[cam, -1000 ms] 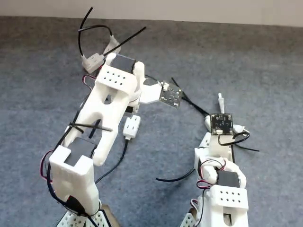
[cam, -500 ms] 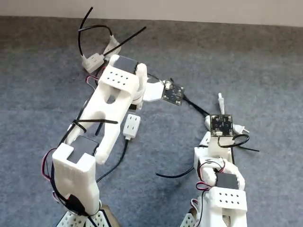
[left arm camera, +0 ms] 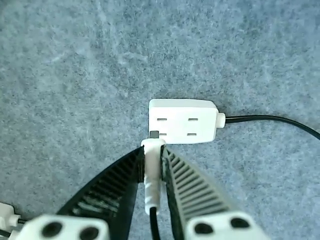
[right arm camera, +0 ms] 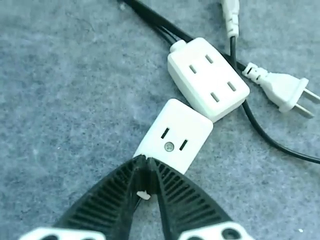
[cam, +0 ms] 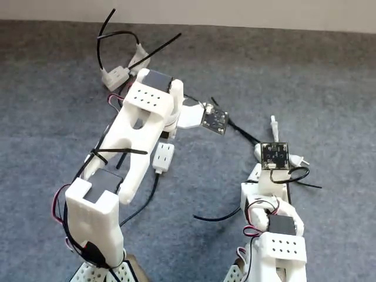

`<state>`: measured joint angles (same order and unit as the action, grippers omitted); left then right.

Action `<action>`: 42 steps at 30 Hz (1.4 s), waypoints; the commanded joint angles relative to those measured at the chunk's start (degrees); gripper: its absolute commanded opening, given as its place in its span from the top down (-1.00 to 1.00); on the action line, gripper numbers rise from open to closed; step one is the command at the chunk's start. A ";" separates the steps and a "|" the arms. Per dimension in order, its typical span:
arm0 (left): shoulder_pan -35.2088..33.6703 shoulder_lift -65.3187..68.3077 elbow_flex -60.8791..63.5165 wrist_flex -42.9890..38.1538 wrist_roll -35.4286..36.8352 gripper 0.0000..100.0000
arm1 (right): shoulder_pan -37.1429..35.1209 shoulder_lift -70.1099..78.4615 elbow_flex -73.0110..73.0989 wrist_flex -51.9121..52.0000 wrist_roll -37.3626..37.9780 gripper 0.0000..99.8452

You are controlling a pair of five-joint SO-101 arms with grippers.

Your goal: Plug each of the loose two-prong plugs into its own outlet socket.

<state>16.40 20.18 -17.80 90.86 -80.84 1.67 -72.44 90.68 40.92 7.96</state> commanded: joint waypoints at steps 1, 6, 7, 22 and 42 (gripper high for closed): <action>-1.10 -0.40 -0.31 0.26 -22.59 0.99 | 0.04 0.22 -0.13 -1.01 -0.35 0.99; -0.75 0.57 1.27 0.18 -22.68 0.99 | 0.04 0.22 -0.13 -1.01 -0.35 0.99; -0.75 1.36 1.45 0.18 -23.12 0.99 | 0.04 0.22 -0.13 -1.01 -0.35 0.99; -0.13 4.70 -1.98 0.79 -27.69 0.99 | -0.04 0.22 -0.13 -1.01 -0.44 0.99; 2.86 5.32 -7.69 -3.34 16.18 0.99 | 0.04 0.22 0.04 -2.51 -0.53 0.99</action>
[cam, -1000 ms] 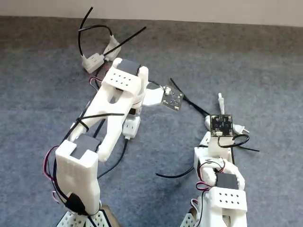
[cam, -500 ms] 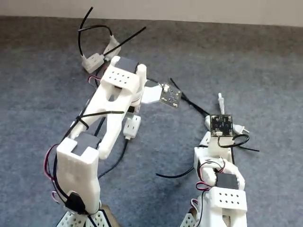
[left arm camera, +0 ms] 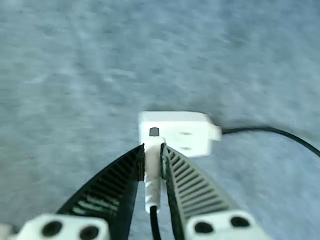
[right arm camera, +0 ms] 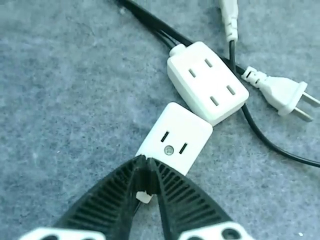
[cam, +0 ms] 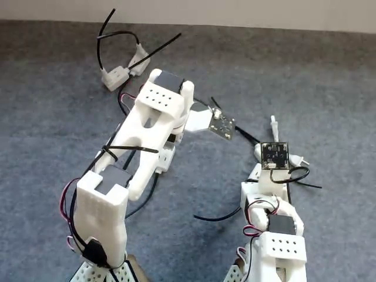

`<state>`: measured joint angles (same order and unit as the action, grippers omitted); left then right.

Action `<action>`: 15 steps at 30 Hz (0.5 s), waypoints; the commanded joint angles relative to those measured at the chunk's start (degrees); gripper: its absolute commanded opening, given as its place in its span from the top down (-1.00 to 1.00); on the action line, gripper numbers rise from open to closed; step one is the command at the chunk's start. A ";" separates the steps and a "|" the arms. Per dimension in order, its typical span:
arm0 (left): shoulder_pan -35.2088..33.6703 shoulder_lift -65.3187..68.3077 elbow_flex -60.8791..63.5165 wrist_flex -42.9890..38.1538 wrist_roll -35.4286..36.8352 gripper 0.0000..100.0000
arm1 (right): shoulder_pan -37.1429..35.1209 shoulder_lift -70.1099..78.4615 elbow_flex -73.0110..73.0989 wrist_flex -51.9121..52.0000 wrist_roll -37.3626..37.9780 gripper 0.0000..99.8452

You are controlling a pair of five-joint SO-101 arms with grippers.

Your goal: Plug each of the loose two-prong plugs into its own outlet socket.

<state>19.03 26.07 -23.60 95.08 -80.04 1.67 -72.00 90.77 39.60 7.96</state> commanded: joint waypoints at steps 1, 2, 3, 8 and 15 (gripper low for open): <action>-0.40 -0.57 -1.80 -9.76 22.24 0.99 | 0.04 -0.22 -0.04 -1.19 -0.62 0.99; -1.19 -0.57 -1.71 -11.52 28.92 0.99 | -0.04 -0.22 -0.04 -1.19 -0.62 0.99; -1.89 -0.57 -1.71 -13.19 35.25 0.99 | -0.04 -0.22 -0.04 -1.19 -0.62 0.99; -4.97 -0.57 -1.71 -15.65 61.10 0.99 | -0.04 -0.22 -0.04 -1.19 -0.62 0.99; -4.44 -0.84 -2.07 -9.49 89.58 0.99 | -0.13 -0.22 0.04 -1.19 -0.62 0.99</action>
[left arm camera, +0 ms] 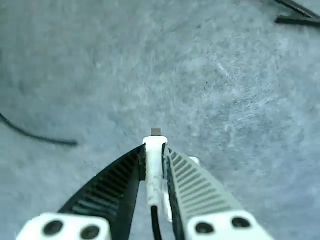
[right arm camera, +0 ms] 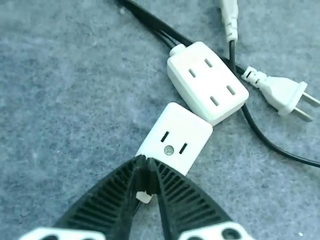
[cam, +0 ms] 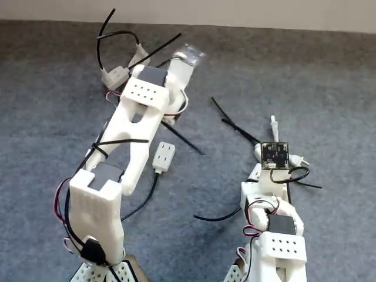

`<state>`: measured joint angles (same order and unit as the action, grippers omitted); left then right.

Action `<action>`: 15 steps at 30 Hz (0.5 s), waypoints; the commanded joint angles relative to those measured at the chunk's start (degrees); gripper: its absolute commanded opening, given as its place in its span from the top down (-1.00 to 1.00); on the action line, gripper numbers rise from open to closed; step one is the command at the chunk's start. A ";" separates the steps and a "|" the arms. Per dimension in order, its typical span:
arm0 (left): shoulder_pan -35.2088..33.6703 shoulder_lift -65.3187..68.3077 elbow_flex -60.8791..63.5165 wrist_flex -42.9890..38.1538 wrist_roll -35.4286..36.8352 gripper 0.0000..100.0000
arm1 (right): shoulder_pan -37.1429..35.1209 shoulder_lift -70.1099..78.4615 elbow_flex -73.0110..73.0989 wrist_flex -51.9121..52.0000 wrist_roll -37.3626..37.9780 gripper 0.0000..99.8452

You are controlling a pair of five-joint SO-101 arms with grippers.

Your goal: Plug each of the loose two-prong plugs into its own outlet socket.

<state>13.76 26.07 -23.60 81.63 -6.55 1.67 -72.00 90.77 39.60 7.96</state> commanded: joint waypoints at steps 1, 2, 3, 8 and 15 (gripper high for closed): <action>1.19 -1.01 -2.07 6.07 20.22 0.99 | -0.22 -0.22 0.04 -1.19 -0.62 0.99; 1.27 -1.10 -2.15 7.91 24.00 0.99 | -0.22 -0.22 0.04 -1.19 -0.62 0.99; 1.27 -1.10 -2.15 9.14 27.87 0.99 | -0.22 -0.22 0.04 -1.19 -0.62 0.99; -0.48 -0.57 -1.80 7.65 45.98 0.99 | -0.22 -0.22 0.04 -1.19 -0.62 0.99; -2.33 -0.57 -1.71 7.65 59.96 0.99 | -0.22 -0.22 0.04 -1.19 -0.62 0.99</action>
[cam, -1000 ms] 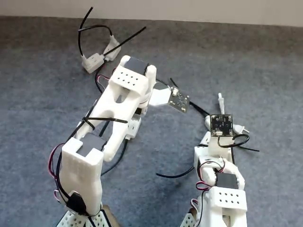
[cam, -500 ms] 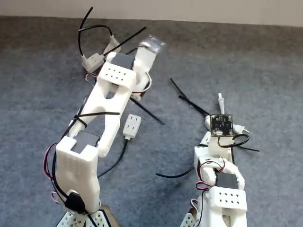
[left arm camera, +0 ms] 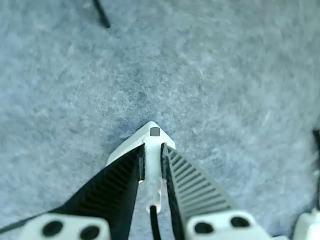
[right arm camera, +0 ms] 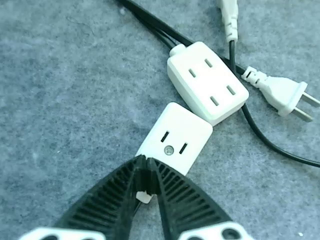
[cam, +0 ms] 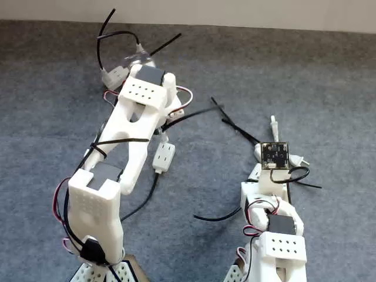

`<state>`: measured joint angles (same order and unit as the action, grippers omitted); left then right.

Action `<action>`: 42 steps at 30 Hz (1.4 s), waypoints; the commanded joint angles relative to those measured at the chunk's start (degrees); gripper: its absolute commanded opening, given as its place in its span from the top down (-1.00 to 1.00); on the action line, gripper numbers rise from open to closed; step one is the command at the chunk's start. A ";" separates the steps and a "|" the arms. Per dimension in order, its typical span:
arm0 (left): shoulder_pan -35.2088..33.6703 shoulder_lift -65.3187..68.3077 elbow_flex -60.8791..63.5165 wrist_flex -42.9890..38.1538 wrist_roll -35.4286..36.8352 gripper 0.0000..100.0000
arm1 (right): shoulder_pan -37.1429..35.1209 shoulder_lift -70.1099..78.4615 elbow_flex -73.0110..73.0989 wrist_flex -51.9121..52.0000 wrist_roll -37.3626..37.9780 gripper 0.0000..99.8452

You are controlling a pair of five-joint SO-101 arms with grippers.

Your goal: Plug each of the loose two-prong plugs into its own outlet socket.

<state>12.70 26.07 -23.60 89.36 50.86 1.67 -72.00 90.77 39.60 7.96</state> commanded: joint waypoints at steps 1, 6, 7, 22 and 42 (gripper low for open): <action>-1.89 -0.75 -1.80 0.09 -1.76 0.99 | -0.22 -0.22 0.04 -1.19 -0.62 0.99; -8.75 -1.19 -4.53 -0.35 -29.19 0.99 | -0.40 -0.22 0.04 -1.19 -0.62 0.98; -10.51 -1.19 -5.85 -0.09 -32.70 0.99 | -0.66 -0.22 -0.04 -1.27 -0.62 0.98; -44.18 -0.57 -14.81 5.80 -40.00 0.99 | -26.95 0.22 -12.97 -5.67 -21.45 0.47; -56.22 -0.57 -6.73 5.80 -40.18 0.99 | -45.93 63.87 -61.14 -5.49 -34.64 0.47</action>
<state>-43.03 26.15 -30.11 94.73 10.86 -44.31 -18.81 43.82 30.11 -23.78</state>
